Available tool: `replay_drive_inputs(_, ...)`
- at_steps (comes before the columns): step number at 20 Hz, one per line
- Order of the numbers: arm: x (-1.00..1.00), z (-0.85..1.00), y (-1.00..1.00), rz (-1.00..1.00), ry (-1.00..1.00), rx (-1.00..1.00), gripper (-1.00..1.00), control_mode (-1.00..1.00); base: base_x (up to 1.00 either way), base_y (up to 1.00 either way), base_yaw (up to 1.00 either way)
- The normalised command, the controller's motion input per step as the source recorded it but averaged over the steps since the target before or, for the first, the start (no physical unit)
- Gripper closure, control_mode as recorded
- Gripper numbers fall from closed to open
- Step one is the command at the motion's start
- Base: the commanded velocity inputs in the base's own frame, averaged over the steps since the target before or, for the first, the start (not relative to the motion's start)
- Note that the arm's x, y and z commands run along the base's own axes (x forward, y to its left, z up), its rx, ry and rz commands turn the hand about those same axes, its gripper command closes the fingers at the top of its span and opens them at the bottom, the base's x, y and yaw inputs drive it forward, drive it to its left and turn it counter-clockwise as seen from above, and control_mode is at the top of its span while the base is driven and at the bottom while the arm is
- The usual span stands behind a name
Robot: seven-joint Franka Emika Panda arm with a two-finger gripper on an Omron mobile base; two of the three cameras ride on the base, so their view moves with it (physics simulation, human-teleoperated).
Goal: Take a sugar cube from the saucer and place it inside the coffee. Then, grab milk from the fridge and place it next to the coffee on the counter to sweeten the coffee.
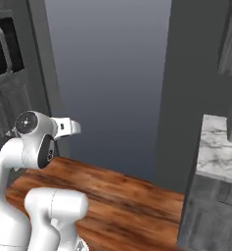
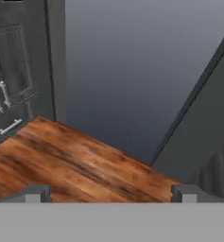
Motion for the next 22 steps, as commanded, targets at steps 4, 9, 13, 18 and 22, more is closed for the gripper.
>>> replay_drive_inputs(4,0.0,0.0,0.0,0.0,0.0,0.0,-1.0,1.0,0.45,-0.09,0.75)
replay_drive_inputs(9,0.0,0.0,0.0,0.0,0.0,0.0,-1.0,1.0,0.4,-0.06,0.77)
replay_drive_inputs(13,0.0,0.0,0.0,0.0,0.0,0.0,-1.0,1.0,0.35,-0.01,0.76)
replay_drive_inputs(18,0.0,0.0,0.0,0.0,0.0,0.0,-1.0,1.0,0.28,0.0,0.7)
replay_drive_inputs(22,0.0,0.0,0.0,0.0,0.0,0.0,-1.0,1.0,0.13,0.0,0.53)
